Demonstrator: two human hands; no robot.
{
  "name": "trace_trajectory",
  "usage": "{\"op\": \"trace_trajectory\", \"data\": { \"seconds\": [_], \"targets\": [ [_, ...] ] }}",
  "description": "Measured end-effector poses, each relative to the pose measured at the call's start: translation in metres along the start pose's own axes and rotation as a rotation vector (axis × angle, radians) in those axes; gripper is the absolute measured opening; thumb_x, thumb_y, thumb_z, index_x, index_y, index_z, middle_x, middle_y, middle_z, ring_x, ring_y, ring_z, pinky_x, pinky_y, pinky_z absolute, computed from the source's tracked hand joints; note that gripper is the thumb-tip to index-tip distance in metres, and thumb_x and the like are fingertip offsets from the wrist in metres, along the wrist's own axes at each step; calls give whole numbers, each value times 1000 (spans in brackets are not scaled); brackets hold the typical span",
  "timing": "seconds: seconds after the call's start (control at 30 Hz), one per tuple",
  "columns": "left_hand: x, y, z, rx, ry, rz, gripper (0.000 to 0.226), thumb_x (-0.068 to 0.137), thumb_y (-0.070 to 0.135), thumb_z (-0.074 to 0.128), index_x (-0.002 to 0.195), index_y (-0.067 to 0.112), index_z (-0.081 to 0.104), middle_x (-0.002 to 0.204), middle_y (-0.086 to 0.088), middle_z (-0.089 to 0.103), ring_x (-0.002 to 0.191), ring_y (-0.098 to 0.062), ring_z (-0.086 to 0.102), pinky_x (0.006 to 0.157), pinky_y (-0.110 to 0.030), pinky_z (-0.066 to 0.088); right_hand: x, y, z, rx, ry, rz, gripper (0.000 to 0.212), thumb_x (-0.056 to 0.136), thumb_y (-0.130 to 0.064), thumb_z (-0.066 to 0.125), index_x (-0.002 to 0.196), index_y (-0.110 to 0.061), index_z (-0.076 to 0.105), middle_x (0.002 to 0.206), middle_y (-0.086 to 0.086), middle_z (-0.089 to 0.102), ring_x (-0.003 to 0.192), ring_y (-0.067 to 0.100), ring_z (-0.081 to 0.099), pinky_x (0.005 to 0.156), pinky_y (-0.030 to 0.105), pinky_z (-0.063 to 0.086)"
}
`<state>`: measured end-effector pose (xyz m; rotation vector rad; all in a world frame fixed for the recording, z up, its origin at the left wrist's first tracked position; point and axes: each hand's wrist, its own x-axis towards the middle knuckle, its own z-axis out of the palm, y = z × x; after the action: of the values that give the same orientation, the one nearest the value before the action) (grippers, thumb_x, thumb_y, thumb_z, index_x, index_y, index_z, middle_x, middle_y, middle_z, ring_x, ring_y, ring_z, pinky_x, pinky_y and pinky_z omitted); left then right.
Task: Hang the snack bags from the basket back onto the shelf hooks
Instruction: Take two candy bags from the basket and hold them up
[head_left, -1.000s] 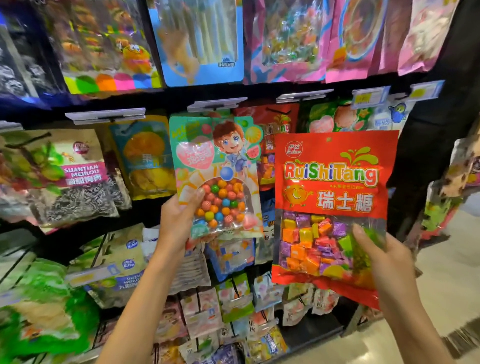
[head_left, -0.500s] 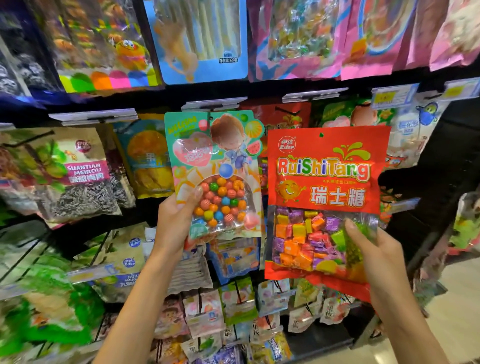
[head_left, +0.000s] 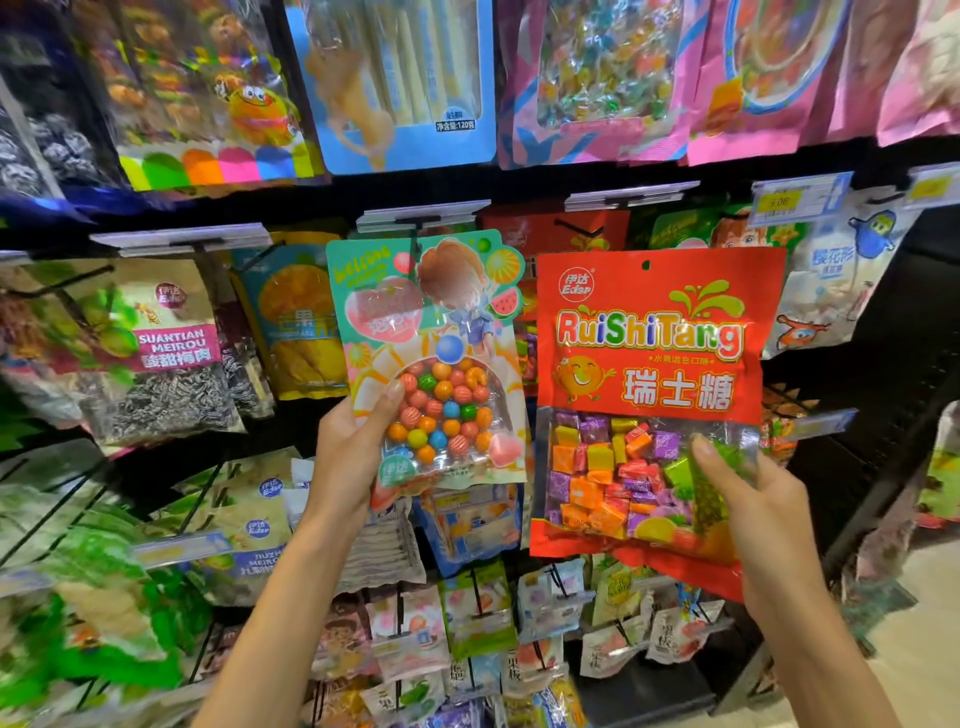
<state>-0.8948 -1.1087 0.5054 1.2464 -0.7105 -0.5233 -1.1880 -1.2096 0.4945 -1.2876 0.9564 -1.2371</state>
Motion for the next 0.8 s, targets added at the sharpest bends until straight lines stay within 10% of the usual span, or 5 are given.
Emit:
{"op": "trace_trajectory", "data": {
  "seconds": [0.47, 0.63, 0.8],
  "targets": [
    [61, -19, 13, 83, 124, -48, 17, 97, 27, 62, 104, 13, 67, 93, -1, 75, 86, -9, 73, 72, -27, 57, 59, -7, 14, -28, -77, 2, 26, 94, -32, 63, 115, -18, 68, 108, -4, 73, 105, 14, 67, 85, 27, 49],
    [81, -24, 17, 49, 180, -88, 19, 93, 25, 67, 107, 12, 67, 98, -7, 75, 84, -18, 73, 68, -30, 59, 76, -6, 15, -86, -139, 9, 42, 92, -43, 64, 108, -4, 65, 114, 21, 66, 107, 33, 63, 101, 54, 45],
    [87, -26, 15, 78, 222, -102, 31, 96, 19, 63, 122, 5, 63, 104, -6, 72, 94, -21, 71, 80, -36, 58, 89, -10, 13, -36, -190, 16, 5, 94, -30, 64, 90, -30, 65, 91, -11, 69, 87, 7, 63, 85, 34, 45]
  ]
}}
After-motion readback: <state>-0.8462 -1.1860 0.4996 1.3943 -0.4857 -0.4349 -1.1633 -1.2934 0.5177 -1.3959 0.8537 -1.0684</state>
